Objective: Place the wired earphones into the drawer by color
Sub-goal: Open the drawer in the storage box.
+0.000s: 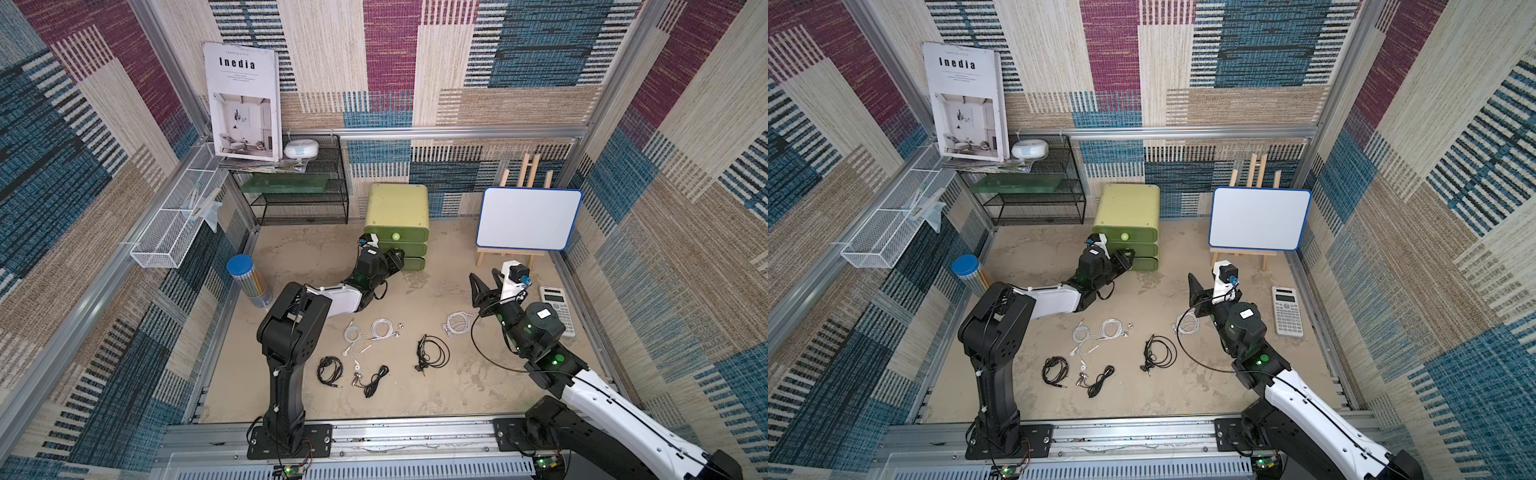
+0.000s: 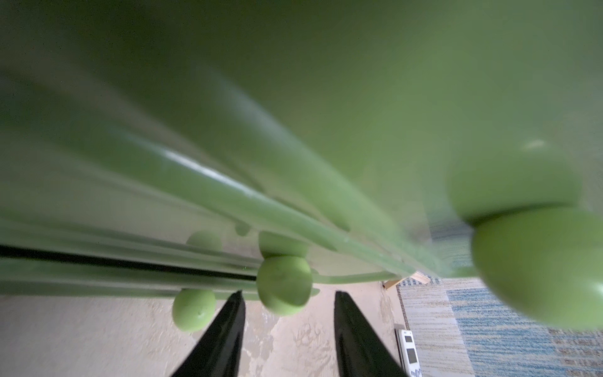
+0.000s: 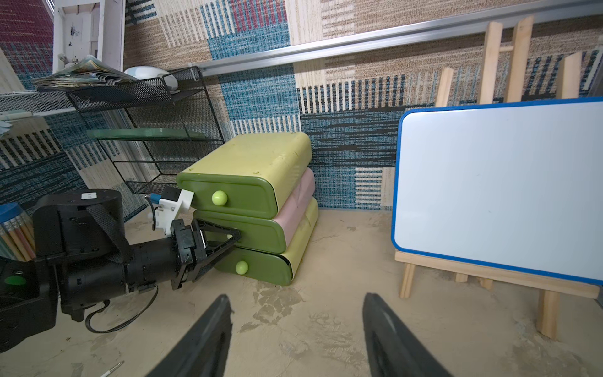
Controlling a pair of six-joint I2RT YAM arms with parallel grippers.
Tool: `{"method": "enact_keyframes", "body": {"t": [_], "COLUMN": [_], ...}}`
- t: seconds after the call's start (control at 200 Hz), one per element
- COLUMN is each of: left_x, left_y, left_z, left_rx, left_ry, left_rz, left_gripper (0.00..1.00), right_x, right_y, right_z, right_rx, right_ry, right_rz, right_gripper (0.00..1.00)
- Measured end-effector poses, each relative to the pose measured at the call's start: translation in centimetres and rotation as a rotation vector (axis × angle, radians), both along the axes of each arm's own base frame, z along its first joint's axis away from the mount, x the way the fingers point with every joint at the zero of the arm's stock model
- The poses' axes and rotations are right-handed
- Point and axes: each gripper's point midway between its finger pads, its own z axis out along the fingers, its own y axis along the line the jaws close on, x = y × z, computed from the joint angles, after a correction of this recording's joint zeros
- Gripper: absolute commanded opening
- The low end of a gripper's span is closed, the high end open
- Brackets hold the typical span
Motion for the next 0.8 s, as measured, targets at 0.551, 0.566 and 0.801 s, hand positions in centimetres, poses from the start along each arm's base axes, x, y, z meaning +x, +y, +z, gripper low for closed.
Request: {"method": "enact_keyframes", "body": {"t": [0.551, 0.566, 0.801], "left_x": [0.1, 0.1, -0.1], "left_y": [0.7, 0.7, 1.2], "left_z": [-0.5, -0.5, -0.3], "left_rx": [-0.022, -0.024, -0.059], "left_ry": [-0.035, -0.038, -0.08], "left_rz": [0.035, 0.035, 0.062], "left_gripper": [0.38, 0.38, 0.37], "right_x": [0.0, 0.0, 0.0], "right_y": [0.0, 0.0, 0.0], "right_z": [0.0, 0.0, -0.1], "right_rx": [0.001, 0.001, -0.001], "right_ry": [-0.001, -0.001, 0.002], "right_rz": [0.0, 0.0, 0.0], "right_gripper": [0.68, 0.68, 0.68]}}
